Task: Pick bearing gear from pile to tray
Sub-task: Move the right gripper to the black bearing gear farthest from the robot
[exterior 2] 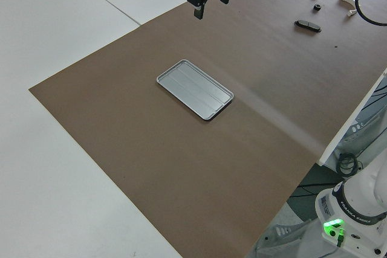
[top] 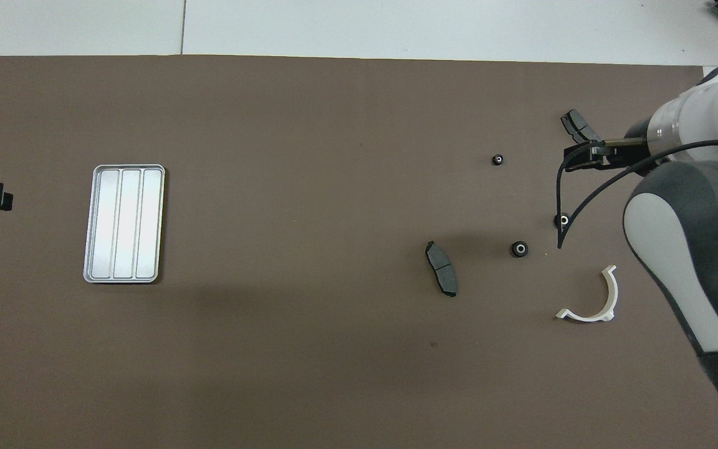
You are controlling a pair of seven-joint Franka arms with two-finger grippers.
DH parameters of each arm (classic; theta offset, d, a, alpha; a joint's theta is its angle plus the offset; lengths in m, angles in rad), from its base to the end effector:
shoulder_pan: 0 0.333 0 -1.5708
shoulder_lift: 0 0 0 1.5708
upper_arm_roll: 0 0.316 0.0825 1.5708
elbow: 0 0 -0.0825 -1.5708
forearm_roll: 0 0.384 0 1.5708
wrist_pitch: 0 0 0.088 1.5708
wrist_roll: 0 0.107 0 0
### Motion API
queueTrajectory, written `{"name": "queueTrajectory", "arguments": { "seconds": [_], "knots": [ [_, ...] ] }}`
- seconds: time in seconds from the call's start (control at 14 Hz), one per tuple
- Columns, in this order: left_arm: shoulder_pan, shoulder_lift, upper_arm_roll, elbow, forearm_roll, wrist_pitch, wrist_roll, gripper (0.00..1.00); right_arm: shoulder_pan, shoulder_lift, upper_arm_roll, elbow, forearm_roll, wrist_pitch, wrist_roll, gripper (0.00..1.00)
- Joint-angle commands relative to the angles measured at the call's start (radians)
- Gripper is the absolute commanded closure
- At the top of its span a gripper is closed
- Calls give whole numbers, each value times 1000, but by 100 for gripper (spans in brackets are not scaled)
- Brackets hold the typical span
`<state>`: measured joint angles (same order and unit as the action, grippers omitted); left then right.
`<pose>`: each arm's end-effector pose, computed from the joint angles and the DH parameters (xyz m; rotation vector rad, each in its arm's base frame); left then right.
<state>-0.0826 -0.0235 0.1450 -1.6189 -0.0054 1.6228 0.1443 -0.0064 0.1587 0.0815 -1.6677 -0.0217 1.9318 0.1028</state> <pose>0.5508 0.0348 0.6192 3.1327 -0.1280 0.0438 0.6210 0.0422 0.5179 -3.1354 0.0358 -0.1667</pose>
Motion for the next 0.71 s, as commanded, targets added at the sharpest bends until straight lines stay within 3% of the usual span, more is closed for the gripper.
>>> {"name": "queueTrajectory", "arguments": {
  "seconds": [0.0,0.64],
  "knots": [
    [11,-19,-10,-18,16,6,-12,0,-6,122,6,86,2,47,-17,0],
    [12,-21,-10,-22,16,0,-9,0,32,315,7,86,-49,277,0,12]
  ]
}}
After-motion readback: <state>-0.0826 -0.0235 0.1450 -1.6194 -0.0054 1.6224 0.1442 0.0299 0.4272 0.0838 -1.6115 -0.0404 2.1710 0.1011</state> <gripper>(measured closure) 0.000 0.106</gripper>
